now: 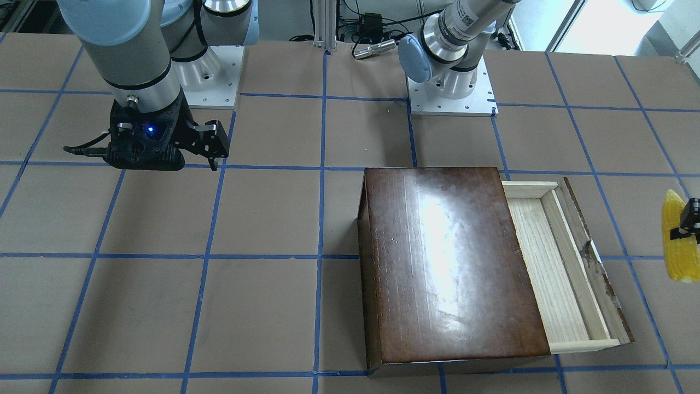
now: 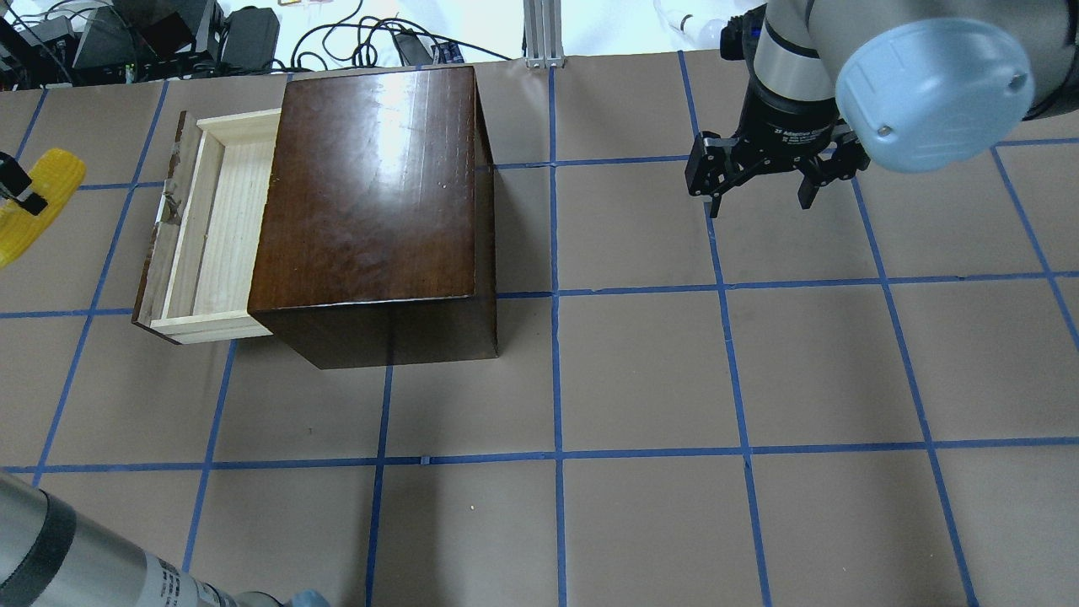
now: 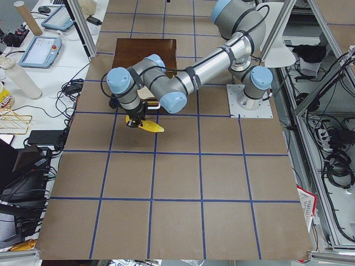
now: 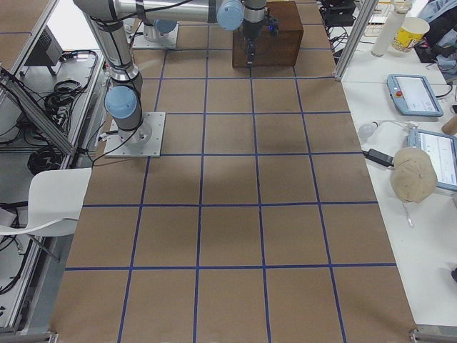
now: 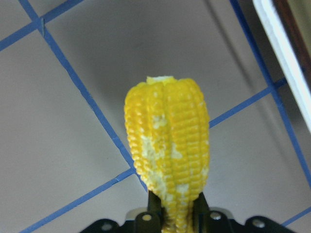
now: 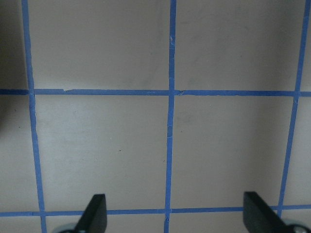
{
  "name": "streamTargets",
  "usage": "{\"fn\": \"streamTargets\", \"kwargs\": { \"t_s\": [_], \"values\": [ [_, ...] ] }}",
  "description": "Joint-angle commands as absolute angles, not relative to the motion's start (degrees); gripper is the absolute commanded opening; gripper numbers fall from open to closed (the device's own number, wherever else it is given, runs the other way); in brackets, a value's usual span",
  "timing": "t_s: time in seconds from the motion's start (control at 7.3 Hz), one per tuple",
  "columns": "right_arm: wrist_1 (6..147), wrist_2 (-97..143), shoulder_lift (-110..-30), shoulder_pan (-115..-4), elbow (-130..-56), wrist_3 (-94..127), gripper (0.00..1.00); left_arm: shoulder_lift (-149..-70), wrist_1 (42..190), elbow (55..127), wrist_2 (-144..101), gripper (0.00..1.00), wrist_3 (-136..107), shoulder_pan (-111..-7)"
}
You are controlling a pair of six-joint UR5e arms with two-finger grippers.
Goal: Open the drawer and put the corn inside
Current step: 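Carry the corn over the open drawer and lower it inside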
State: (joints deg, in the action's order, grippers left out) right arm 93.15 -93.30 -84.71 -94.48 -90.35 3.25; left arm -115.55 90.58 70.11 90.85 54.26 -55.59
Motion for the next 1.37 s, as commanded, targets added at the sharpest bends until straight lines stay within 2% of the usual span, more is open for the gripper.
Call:
{"fn": "streamTargets", "kwargs": {
  "t_s": [0.0,0.68,1.23],
  "values": [
    [93.1,-93.3,-84.6,-94.5,-90.4,3.3,1.0,-112.5,92.5,70.1,90.8,0.01,40.8,-59.7],
    [93.1,-93.3,-84.6,-94.5,-90.4,3.3,1.0,-110.9,95.3,72.9,89.7,0.01,20.2,-69.5],
    [93.1,-93.3,-84.6,-94.5,-90.4,3.3,1.0,-113.6,94.7,73.9,89.0,0.02,21.4,-71.1]
  ]
}}
